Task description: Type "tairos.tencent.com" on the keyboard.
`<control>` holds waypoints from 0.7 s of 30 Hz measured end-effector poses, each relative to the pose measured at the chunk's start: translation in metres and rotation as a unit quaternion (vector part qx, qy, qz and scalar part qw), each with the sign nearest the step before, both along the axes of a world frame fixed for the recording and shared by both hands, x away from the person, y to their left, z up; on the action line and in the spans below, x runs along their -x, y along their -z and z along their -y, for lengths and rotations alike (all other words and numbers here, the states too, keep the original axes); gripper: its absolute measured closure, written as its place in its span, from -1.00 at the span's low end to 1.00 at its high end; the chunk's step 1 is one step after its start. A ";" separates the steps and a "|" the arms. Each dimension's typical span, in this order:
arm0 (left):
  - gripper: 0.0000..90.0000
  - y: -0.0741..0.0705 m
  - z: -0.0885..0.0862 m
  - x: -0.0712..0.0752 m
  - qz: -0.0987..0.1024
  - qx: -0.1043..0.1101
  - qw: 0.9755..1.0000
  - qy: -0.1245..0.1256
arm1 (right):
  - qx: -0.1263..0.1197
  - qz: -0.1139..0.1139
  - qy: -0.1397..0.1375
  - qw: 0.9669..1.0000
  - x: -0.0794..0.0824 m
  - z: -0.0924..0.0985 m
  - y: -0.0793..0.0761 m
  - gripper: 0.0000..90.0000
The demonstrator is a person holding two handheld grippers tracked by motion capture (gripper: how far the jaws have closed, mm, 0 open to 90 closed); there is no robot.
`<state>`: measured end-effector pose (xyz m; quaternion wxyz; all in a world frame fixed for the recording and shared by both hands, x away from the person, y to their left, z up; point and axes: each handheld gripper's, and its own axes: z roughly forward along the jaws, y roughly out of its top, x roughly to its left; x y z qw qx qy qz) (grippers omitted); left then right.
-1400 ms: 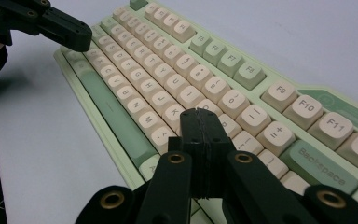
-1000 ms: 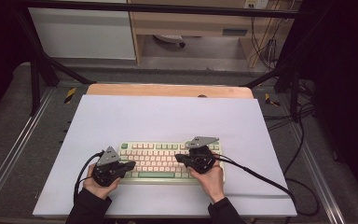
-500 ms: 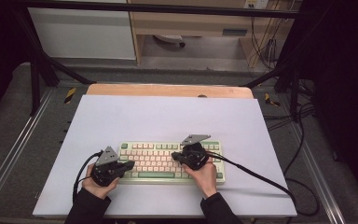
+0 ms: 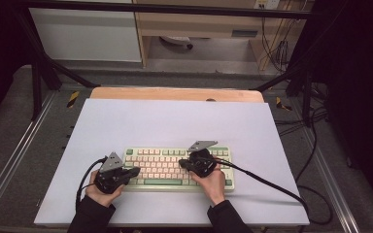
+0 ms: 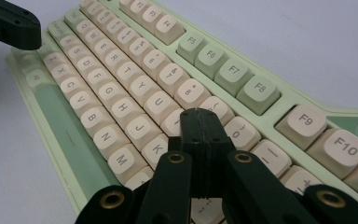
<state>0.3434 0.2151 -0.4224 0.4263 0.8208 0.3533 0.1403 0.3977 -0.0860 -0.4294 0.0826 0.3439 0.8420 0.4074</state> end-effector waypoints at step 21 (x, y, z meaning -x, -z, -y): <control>1.00 -0.001 -0.001 0.000 0.001 0.002 1.000 0.000 | -0.016 0.021 -0.010 1.000 0.011 0.008 -0.021 1.00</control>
